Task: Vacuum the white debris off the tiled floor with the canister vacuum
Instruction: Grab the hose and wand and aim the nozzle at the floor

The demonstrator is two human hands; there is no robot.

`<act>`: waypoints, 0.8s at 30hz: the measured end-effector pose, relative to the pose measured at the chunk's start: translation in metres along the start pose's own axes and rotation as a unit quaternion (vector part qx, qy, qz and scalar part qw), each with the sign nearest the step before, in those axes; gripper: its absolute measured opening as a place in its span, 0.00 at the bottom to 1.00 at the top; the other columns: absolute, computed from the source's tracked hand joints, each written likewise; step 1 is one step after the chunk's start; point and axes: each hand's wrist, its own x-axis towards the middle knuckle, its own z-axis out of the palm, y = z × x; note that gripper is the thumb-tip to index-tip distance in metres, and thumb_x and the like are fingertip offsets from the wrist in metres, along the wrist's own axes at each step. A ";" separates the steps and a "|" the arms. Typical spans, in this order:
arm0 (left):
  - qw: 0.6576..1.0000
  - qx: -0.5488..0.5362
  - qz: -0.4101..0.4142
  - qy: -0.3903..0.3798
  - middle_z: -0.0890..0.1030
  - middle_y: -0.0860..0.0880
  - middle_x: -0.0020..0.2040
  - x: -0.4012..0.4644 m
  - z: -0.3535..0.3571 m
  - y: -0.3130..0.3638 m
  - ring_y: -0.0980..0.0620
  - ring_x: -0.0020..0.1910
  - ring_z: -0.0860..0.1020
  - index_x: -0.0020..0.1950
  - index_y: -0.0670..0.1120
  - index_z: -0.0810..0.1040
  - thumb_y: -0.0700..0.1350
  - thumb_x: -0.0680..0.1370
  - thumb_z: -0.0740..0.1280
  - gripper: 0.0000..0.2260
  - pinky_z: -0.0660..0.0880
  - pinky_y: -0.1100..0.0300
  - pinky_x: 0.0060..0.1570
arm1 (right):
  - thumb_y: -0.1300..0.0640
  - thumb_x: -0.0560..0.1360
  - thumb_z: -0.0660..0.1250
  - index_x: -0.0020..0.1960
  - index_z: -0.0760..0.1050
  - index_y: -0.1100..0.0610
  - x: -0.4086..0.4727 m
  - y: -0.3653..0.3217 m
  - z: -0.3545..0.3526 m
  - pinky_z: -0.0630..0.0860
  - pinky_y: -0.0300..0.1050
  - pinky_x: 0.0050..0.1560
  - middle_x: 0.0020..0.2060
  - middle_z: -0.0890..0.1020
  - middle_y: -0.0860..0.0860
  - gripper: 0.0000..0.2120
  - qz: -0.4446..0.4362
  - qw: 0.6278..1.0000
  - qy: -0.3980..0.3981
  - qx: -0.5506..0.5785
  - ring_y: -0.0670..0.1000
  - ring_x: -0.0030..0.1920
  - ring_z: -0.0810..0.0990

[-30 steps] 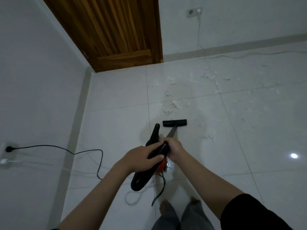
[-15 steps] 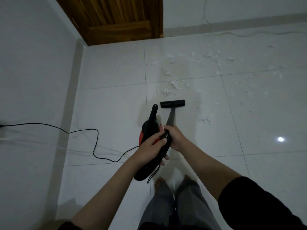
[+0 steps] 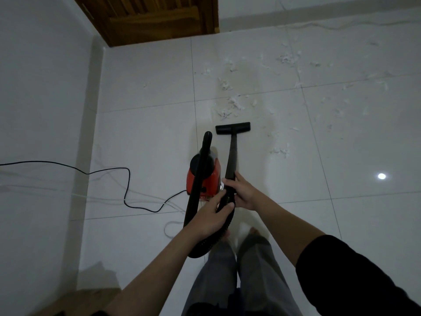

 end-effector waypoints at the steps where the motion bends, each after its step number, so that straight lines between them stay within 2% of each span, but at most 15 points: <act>1: 1.000 0.013 0.001 0.003 0.73 0.53 0.68 0.000 0.002 -0.004 0.67 0.55 0.77 0.78 0.56 0.58 0.53 0.82 0.61 0.25 0.71 0.71 0.53 | 0.56 0.75 0.72 0.76 0.57 0.43 0.002 0.004 -0.003 0.81 0.56 0.47 0.55 0.80 0.55 0.37 0.005 1.000 -0.009 0.012 0.57 0.50 0.82; 2: 1.000 0.018 -0.001 0.007 0.71 0.51 0.72 0.000 0.005 -0.008 0.56 0.63 0.76 0.78 0.58 0.58 0.54 0.81 0.62 0.26 0.71 0.62 0.62 | 0.58 0.73 0.73 0.77 0.56 0.42 0.004 0.008 -0.004 0.81 0.56 0.46 0.54 0.80 0.57 0.40 0.008 1.000 -0.014 0.025 0.58 0.49 0.82; 3: 1.000 0.016 -0.006 0.008 0.72 0.48 0.72 0.000 0.007 -0.012 0.46 0.65 0.76 0.77 0.60 0.58 0.55 0.81 0.62 0.26 0.72 0.52 0.65 | 0.61 0.72 0.73 0.76 0.56 0.42 0.004 0.012 -0.005 0.81 0.56 0.45 0.50 0.80 0.58 0.40 0.008 0.999 -0.018 0.042 0.57 0.47 0.82; 4: 1.000 0.014 -0.009 0.006 0.74 0.46 0.69 0.000 0.010 -0.016 0.40 0.63 0.77 0.77 0.61 0.58 0.56 0.80 0.63 0.26 0.74 0.46 0.63 | 0.64 0.73 0.71 0.75 0.57 0.43 0.003 0.013 -0.004 0.80 0.55 0.44 0.45 0.80 0.58 0.38 -0.001 0.998 -0.019 0.061 0.57 0.45 0.81; 5: 1.000 0.017 -0.007 0.004 0.75 0.44 0.67 0.001 0.012 -0.018 0.38 0.61 0.78 0.77 0.61 0.57 0.55 0.80 0.62 0.26 0.76 0.46 0.60 | 0.68 0.75 0.67 0.75 0.58 0.45 0.002 0.013 -0.002 0.80 0.53 0.42 0.41 0.78 0.58 0.36 -0.011 0.997 -0.012 0.076 0.56 0.42 0.80; 7: 1.000 0.023 0.011 0.002 0.77 0.43 0.65 0.000 0.017 -0.019 0.41 0.61 0.78 0.78 0.57 0.57 0.53 0.82 0.61 0.25 0.76 0.54 0.55 | 0.72 0.76 0.61 0.77 0.53 0.46 0.005 0.014 0.000 0.80 0.48 0.37 0.36 0.76 0.59 0.37 -0.021 0.995 0.013 0.101 0.55 0.36 0.79; 9: 0.999 0.024 0.023 0.008 0.78 0.43 0.64 0.002 0.020 -0.018 0.43 0.60 0.78 0.78 0.55 0.58 0.52 0.82 0.60 0.24 0.74 0.59 0.52 | 0.70 0.78 0.60 0.78 0.51 0.49 0.007 0.013 0.004 0.77 0.45 0.32 0.34 0.74 0.59 0.35 -0.022 0.992 0.045 0.115 0.53 0.32 0.76; 11: 0.999 0.024 0.028 0.009 0.78 0.43 0.64 0.004 0.022 -0.018 0.44 0.61 0.78 0.78 0.54 0.58 0.52 0.82 0.60 0.24 0.73 0.59 0.53 | 0.66 0.80 0.62 0.70 0.60 0.55 0.007 0.010 0.007 0.76 0.44 0.31 0.35 0.73 0.57 0.21 -0.023 0.991 0.075 0.107 0.51 0.31 0.74; 12: 0.999 0.025 0.030 0.011 0.77 0.44 0.65 0.004 0.022 -0.018 0.44 0.61 0.78 0.78 0.54 0.58 0.53 0.82 0.60 0.24 0.73 0.59 0.54 | 0.64 0.81 0.62 0.64 0.63 0.54 0.007 0.008 0.007 0.75 0.43 0.31 0.35 0.73 0.56 0.14 -0.022 0.991 0.080 0.104 0.50 0.31 0.74; 14: 0.999 0.023 0.036 0.014 0.77 0.46 0.65 0.004 0.023 -0.019 0.46 0.62 0.77 0.78 0.54 0.57 0.53 0.83 0.59 0.24 0.73 0.59 0.56 | 0.62 0.82 0.61 0.57 0.65 0.52 0.006 0.005 0.007 0.76 0.42 0.30 0.35 0.73 0.55 0.08 -0.017 0.991 0.082 0.102 0.50 0.31 0.73; 16: 0.998 0.022 0.047 0.023 0.78 0.47 0.61 0.003 0.026 -0.019 0.49 0.57 0.79 0.78 0.55 0.58 0.52 0.83 0.60 0.24 0.73 0.60 0.54 | 0.63 0.83 0.60 0.55 0.66 0.51 0.005 0.003 0.007 0.75 0.42 0.27 0.34 0.72 0.55 0.07 -0.009 0.991 0.092 0.093 0.50 0.31 0.73; 19: 0.998 0.019 0.053 0.034 0.79 0.53 0.48 0.003 0.032 -0.017 0.57 0.43 0.79 0.76 0.56 0.61 0.51 0.82 0.60 0.22 0.76 0.62 0.46 | 0.65 0.82 0.58 0.56 0.65 0.54 0.006 0.001 0.007 0.72 0.41 0.24 0.31 0.70 0.55 0.07 -0.012 0.991 0.118 0.066 0.50 0.28 0.70; 21: 0.998 0.005 0.049 0.044 0.81 0.51 0.44 0.005 0.036 -0.013 0.56 0.37 0.79 0.74 0.58 0.62 0.51 0.82 0.60 0.19 0.77 0.61 0.41 | 0.66 0.82 0.58 0.56 0.65 0.57 0.007 -0.001 0.005 0.70 0.42 0.25 0.29 0.69 0.55 0.07 -0.026 0.991 0.128 0.039 0.50 0.27 0.69; 24: 0.997 -0.010 0.045 0.067 0.81 0.42 0.55 0.010 0.044 -0.006 0.56 0.42 0.77 0.75 0.57 0.62 0.52 0.82 0.60 0.21 0.74 0.61 0.44 | 0.67 0.81 0.58 0.57 0.66 0.58 0.006 -0.009 -0.002 0.71 0.42 0.25 0.29 0.70 0.55 0.08 -0.032 0.991 0.132 0.020 0.50 0.26 0.69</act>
